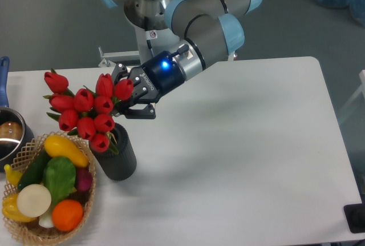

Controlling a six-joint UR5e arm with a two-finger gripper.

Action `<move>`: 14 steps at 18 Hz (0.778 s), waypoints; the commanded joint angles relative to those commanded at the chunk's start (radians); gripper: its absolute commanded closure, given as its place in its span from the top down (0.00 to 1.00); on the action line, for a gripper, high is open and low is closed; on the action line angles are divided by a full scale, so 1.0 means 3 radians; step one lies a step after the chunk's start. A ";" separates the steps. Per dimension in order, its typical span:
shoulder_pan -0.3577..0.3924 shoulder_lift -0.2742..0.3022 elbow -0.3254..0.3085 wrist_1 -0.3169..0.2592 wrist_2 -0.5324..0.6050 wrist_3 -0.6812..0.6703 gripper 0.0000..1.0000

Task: Insert the flowers into the vase
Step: 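Lower the tulip stems down into the black vase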

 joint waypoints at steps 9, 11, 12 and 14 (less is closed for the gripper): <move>0.0000 -0.0128 -0.0169 0.0000 0.0005 0.0455 0.13; 0.0000 -0.0153 -0.0174 0.0000 0.0005 0.0511 0.13; 0.0000 -0.0164 -0.0174 0.0000 0.0010 0.0517 0.13; 0.0000 -0.0169 -0.0184 0.0000 0.0015 0.0517 0.15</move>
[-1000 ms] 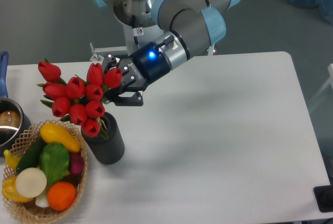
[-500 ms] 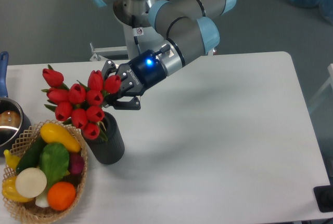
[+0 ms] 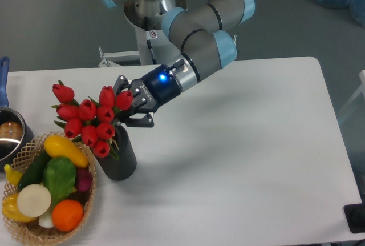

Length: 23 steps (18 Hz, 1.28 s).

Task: Insert the flowers into the vase
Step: 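Lower the tulip stems down into the black vase, then open the gripper to release the tulips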

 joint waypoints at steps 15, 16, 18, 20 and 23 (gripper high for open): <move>0.0000 -0.0026 -0.0210 -0.0005 0.0123 0.0251 0.48; 0.0000 -0.0026 -0.0210 -0.0005 0.0133 0.0251 0.49; 0.0005 -0.0026 -0.0215 -0.0005 0.0153 0.0251 0.51; 0.0020 -0.0021 -0.0220 -0.0005 0.0153 0.0256 0.57; 0.0087 0.0005 -0.0266 -0.0005 0.0280 0.0251 0.69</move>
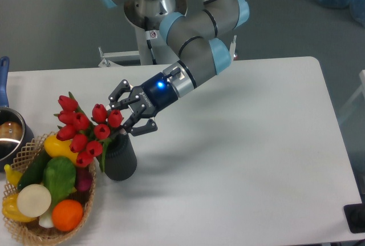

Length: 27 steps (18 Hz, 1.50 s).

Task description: Insert the flowers into the vase

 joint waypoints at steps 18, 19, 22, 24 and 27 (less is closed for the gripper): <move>0.0926 0.0599 0.0382 0.0005 0.1558 0.0005 1.00; 0.0926 0.0573 0.0485 -0.0005 0.1834 0.0000 1.00; 0.0916 0.0420 0.0715 -0.0015 0.2408 -0.0036 1.00; 0.0916 0.0292 0.0879 -0.0026 0.2689 -0.0066 1.00; 0.0910 0.0108 0.1017 -0.0036 0.3098 -0.0036 1.00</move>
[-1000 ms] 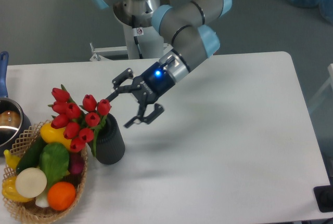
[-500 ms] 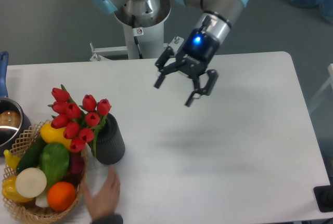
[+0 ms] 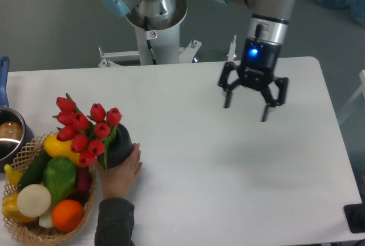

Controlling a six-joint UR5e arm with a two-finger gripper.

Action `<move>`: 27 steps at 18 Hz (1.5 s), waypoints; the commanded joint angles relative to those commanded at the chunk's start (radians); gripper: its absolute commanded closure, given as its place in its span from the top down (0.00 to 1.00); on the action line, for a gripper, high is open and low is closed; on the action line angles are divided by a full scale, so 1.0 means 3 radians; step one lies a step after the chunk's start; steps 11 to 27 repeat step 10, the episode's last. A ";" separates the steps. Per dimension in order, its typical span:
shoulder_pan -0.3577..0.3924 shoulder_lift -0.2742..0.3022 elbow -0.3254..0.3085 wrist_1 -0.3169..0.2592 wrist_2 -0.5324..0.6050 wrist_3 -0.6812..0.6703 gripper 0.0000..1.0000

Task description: Insert the flowers into the vase

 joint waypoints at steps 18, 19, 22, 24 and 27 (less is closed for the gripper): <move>-0.0026 -0.0267 0.0353 -0.0577 0.1232 0.0087 1.00; -0.0026 -0.0267 0.0353 -0.0577 0.1232 0.0087 1.00; -0.0026 -0.0267 0.0353 -0.0577 0.1232 0.0087 1.00; -0.0026 -0.0267 0.0353 -0.0577 0.1232 0.0087 1.00; -0.0026 -0.0267 0.0353 -0.0577 0.1232 0.0087 1.00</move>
